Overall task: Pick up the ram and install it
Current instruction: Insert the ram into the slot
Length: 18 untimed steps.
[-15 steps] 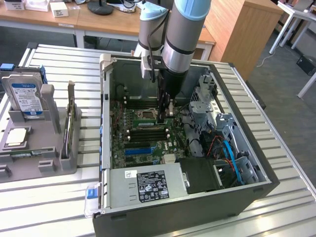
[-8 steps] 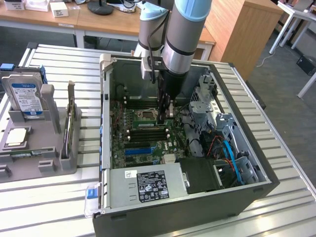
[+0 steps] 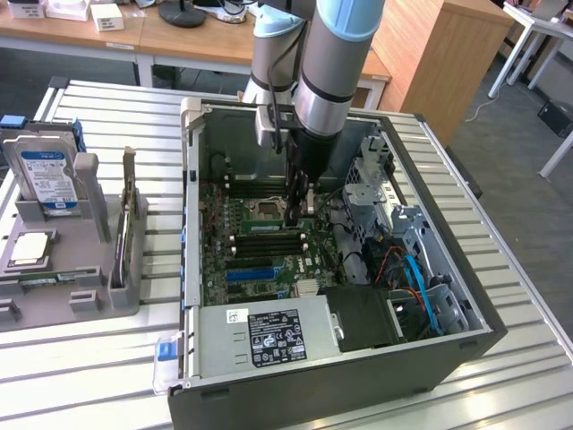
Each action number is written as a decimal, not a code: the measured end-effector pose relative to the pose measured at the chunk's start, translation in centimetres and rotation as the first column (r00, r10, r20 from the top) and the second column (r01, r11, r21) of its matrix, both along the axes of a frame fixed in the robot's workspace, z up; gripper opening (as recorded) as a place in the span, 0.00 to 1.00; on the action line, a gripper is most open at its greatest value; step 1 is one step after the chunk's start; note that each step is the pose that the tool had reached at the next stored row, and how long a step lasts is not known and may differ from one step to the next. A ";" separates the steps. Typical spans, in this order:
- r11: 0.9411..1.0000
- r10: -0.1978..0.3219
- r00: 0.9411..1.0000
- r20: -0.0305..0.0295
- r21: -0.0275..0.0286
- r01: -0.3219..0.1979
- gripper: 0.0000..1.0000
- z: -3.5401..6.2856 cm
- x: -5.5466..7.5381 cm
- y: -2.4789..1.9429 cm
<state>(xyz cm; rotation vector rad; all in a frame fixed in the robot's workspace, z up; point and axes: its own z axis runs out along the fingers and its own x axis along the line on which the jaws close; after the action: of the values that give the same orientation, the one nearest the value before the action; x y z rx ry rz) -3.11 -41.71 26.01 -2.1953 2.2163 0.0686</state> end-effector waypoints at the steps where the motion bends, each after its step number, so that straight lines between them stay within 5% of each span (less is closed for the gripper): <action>1: 1.000 0.000 1.000 0.000 0.000 0.000 0.12 -0.07 0.0 0.00; 14: 1.000 0.005 1.000 0.000 0.000 -0.005 0.12 -0.48 0.0 0.00; 18: 1.000 0.011 1.000 0.005 0.000 -0.011 0.12 -0.54 0.0 0.00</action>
<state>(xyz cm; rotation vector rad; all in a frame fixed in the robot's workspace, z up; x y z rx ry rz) -3.16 -41.71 25.46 -2.2048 2.2020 0.0638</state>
